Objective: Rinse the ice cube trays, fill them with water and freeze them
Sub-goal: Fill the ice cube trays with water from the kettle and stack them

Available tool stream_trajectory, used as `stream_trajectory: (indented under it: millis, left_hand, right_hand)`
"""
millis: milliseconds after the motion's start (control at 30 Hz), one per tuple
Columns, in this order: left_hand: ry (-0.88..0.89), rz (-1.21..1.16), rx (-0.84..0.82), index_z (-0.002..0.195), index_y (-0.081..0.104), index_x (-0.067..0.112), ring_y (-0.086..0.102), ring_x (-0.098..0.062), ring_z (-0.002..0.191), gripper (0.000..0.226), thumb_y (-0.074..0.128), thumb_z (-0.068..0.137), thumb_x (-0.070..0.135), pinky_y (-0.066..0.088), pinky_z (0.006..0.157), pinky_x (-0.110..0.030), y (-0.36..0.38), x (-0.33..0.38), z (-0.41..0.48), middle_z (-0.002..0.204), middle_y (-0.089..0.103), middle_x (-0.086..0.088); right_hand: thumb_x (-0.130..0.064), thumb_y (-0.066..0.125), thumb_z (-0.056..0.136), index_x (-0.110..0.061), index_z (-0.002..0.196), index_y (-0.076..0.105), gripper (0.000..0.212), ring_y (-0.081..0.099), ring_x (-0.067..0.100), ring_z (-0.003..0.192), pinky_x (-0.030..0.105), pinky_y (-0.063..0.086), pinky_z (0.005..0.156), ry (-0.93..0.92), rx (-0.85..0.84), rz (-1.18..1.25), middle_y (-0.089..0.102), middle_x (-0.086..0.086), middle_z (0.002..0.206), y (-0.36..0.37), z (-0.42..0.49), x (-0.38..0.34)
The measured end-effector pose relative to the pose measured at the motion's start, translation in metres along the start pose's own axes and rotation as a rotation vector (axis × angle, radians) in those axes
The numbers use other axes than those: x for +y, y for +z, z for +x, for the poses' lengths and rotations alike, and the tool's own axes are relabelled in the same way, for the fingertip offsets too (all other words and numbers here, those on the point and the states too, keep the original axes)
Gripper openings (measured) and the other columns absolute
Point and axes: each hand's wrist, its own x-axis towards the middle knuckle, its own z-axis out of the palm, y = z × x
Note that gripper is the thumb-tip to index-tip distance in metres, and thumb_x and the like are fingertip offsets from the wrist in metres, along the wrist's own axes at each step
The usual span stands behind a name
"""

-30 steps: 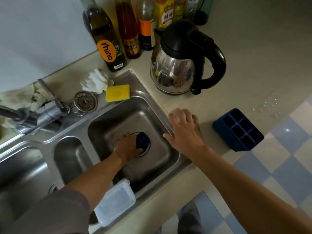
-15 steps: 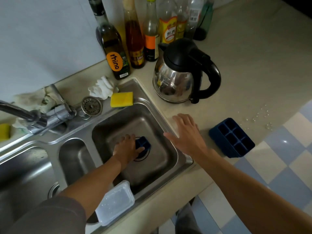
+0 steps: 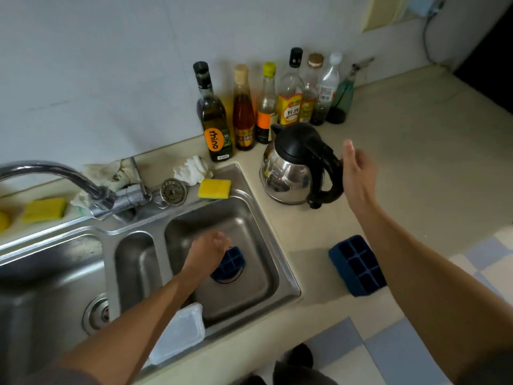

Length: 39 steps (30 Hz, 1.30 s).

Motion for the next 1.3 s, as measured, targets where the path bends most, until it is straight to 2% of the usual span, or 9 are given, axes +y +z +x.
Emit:
stream_trajectory:
  millis: [100,233,367,533,633,800,900,1067,1300]
  left_hand:
    - [0.005,-0.084,0.015,0.101,0.071,0.01,0.069,-0.029,0.093,0.021,0.057,0.1,0.025,0.055,0.086,-0.042,-0.004,0.009,-0.013,0.093,0.073,-0.007]
    - [-0.045,-0.199,-0.032,0.088,0.068,0.011,0.071,-0.024,0.08,0.022,0.056,0.1,0.024,0.058,0.077,-0.043,-0.004,0.005,-0.027,0.082,0.072,-0.009]
    - [-0.053,-0.275,-0.032,0.088,0.069,0.009,0.071,-0.003,0.069,0.023,0.056,0.101,0.023,0.06,0.076,-0.039,-0.004,0.0,-0.037,0.083,0.074,-0.007]
    - [-0.04,-0.347,-0.061,0.096,0.068,0.023,0.073,-0.013,0.081,0.012,0.057,0.102,0.024,0.06,0.077,-0.034,-0.01,0.002,-0.046,0.092,0.076,0.001]
    - [-0.009,-0.381,-0.094,0.097,0.066,0.027,0.074,-0.015,0.083,0.01,0.058,0.102,0.024,0.06,0.079,-0.036,-0.016,0.001,-0.051,0.093,0.076,0.0]
    - [0.004,-0.501,-0.139,0.099,0.069,0.016,0.073,-0.026,0.087,0.01,0.059,0.102,0.018,0.059,0.08,-0.04,-0.024,-0.005,-0.057,0.094,0.076,-0.016]
    - [-0.02,-0.552,-0.164,0.095,0.068,0.01,0.068,-0.026,0.082,0.016,0.056,0.103,0.016,0.056,0.075,-0.037,-0.023,-0.005,-0.058,0.096,0.073,-0.023]
    - [-0.055,-0.642,-0.17,0.096,0.064,0.005,0.064,-0.022,0.076,0.015,0.053,0.104,0.012,0.051,0.067,-0.032,-0.021,0.004,-0.061,0.094,0.069,-0.017]
    - [-0.024,-0.81,-0.032,0.099,0.064,0.018,0.063,-0.024,0.097,0.011,0.054,0.104,0.016,0.055,0.087,-0.043,0.0,0.01,-0.098,0.094,0.065,-0.007]
  right_hand:
    - [-0.071,0.046,0.092,-0.018,0.075,0.059,0.056,0.054,0.016,0.063,0.029,0.047,0.062,0.054,-0.163,0.039,0.054,0.006,0.068,0.008,0.012,0.002]
    - [-0.08,0.048,0.085,-0.021,0.061,0.067,0.066,0.057,0.014,0.046,0.021,0.049,0.046,0.065,-0.263,0.057,0.061,0.002,0.055,0.007,0.01,0.006]
    - [-0.079,0.058,0.081,-0.02,0.064,0.075,0.064,0.064,0.02,0.053,0.029,0.055,0.054,0.164,-0.317,0.086,0.069,0.01,0.064,0.004,0.002,0.009]
    - [-0.072,0.062,0.079,-0.016,0.066,0.073,0.059,0.063,0.017,0.056,0.033,0.055,0.065,0.239,-0.213,0.154,0.07,0.008,0.065,0.01,-0.033,0.008]
    - [-0.063,0.059,0.092,-0.018,0.061,0.066,0.055,0.054,0.014,0.047,0.028,0.051,0.055,0.238,-0.155,0.176,0.061,0.003,0.056,0.02,-0.063,0.004]
    - [-0.054,0.061,0.095,-0.015,0.066,0.064,0.049,0.049,0.011,0.043,0.027,0.045,0.047,0.28,-0.08,0.228,0.058,-0.001,0.053,0.026,-0.107,-0.002]
    - [-0.054,0.06,0.095,-0.016,0.062,0.063,0.05,0.048,0.013,0.042,0.026,0.046,0.048,0.258,-0.102,0.214,0.057,0.0,0.052,0.018,-0.131,0.0]
    - [-0.06,0.059,0.094,-0.019,0.055,0.063,0.057,0.051,0.018,0.045,0.027,0.049,0.051,0.21,-0.14,0.154,0.056,0.005,0.051,-0.003,-0.161,-0.002]
    - [-0.074,0.059,0.079,-0.019,0.052,0.067,0.062,0.053,0.019,0.042,0.029,0.049,0.048,0.146,-0.361,0.036,0.058,0.006,0.049,-0.041,-0.187,-0.01]
